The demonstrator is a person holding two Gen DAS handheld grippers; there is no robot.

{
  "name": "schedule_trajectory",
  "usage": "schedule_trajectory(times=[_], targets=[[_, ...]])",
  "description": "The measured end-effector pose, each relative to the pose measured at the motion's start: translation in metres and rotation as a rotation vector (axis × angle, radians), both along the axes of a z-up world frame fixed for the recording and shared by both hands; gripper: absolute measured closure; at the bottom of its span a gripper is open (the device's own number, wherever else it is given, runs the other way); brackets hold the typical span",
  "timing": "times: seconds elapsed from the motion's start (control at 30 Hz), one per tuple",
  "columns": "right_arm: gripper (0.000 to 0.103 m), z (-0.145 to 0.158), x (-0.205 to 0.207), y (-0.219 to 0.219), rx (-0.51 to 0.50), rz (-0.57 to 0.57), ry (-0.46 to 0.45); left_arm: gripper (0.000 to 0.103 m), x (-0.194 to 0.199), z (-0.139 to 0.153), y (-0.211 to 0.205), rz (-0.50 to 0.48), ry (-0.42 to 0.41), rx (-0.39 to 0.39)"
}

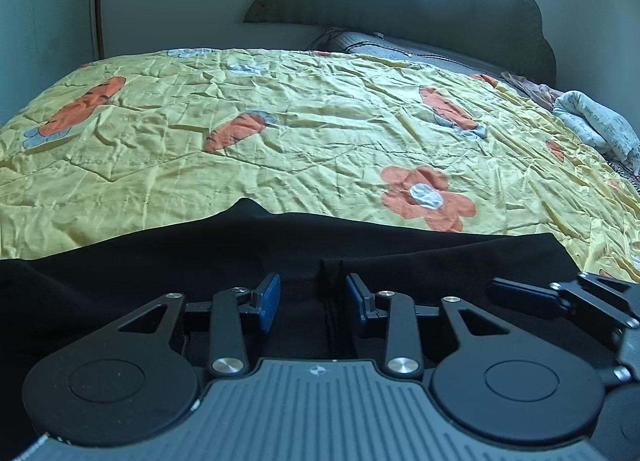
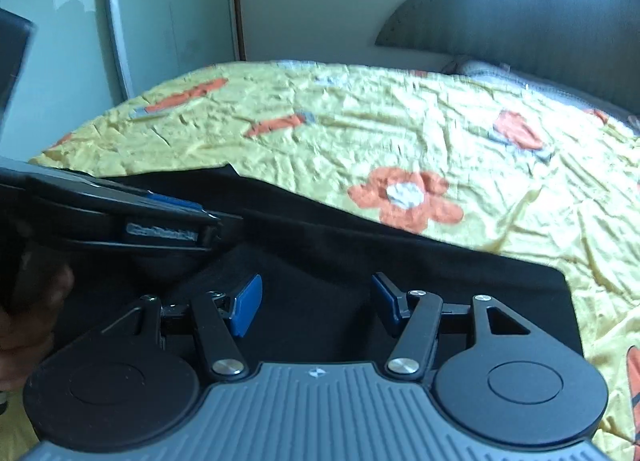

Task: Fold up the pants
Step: 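Open both grippers and release the trouser edge onto the folded trousers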

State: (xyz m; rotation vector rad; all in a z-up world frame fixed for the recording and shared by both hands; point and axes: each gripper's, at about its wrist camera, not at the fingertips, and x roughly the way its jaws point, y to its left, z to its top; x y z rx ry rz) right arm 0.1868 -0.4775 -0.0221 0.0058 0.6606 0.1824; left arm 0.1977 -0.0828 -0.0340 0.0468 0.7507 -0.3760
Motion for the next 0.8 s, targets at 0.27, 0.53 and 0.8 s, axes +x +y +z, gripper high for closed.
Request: schedule_trajectory(times=[0.27, 0.53, 0.8], targets=[[0.043, -0.005, -0.015, 0.016, -0.020, 0.047, 0.016, 0.060, -0.008, -0.004, 0.001, 0.000, -0.008, 0.020], [0.043, 0.002, -0.023, 0.018, 0.024, 0.044, -0.029, 0.060, -0.015, 0.005, 0.027, 0.065, -0.001, -0.034], [0.047, 0.009, -0.051, 0.054, -0.100, 0.221, -0.112, 0.060, -0.022, 0.007, 0.053, 0.126, -0.005, -0.024]])
